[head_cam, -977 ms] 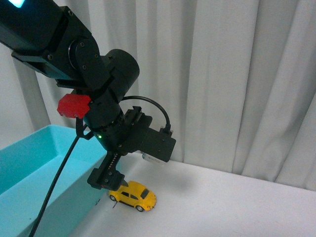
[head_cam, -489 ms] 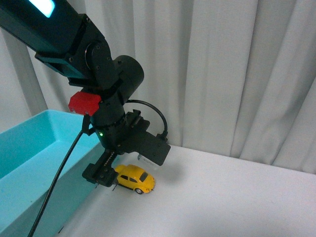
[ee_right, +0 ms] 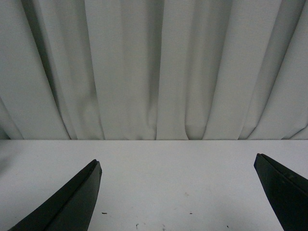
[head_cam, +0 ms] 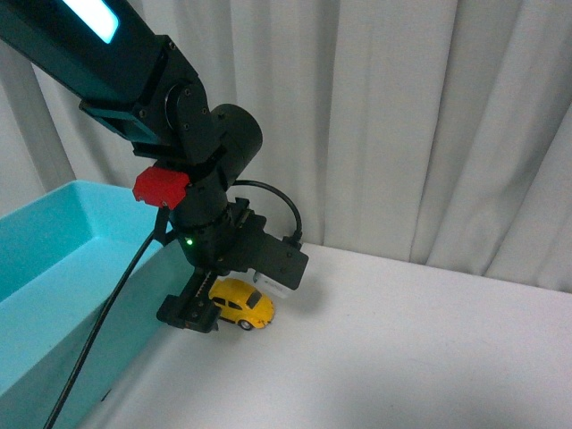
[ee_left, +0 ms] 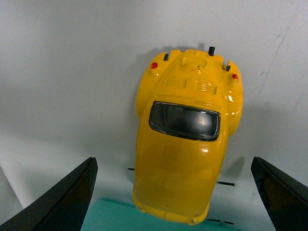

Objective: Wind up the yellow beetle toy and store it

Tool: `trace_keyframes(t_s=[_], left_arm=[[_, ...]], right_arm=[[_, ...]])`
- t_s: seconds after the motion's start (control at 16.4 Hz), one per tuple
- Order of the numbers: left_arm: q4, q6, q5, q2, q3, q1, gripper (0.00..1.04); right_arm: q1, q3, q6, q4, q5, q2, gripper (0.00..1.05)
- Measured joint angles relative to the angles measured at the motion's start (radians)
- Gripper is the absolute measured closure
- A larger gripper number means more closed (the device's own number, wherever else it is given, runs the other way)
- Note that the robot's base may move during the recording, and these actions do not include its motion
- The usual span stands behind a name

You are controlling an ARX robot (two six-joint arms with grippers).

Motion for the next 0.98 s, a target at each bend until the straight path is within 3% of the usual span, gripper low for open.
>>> trace_keyframes(t_s=[0.06,0.31,0.43,0.61,0.86,0.98], left_arm=[[0.002,0.0,-0.004,0.008,0.003,0.0,0.09],[-0.009,-0.019,0.012,0.011,0.023,0.0,0.51],[-0.03,-0.056,0.049,0.011,0.043,-0.003,0.65],[-0.078,-0.103,0.101,0.003,0.055,-0.013,0.67],[-0.125,-0.236,0.34,-0.146,0.068,-0.017,0.67],[-0.076,-0.321,0.479,-0.282,0.068,0.008,0.67]], right_arm=[[0.0,0.0,0.0,0.0,0.0,0.0,0.07],[0.0,0.0,0.0,0.0,0.0,0.0,0.07],[0.0,0.0,0.0,0.0,0.0,0.0,0.07],[0.0,0.0,0.0,0.0,0.0,0.0,0.07],[0.0,0.0,0.0,0.0,0.0,0.0,0.07],[0.0,0.0,0.0,0.0,0.0,0.0,0.07]])
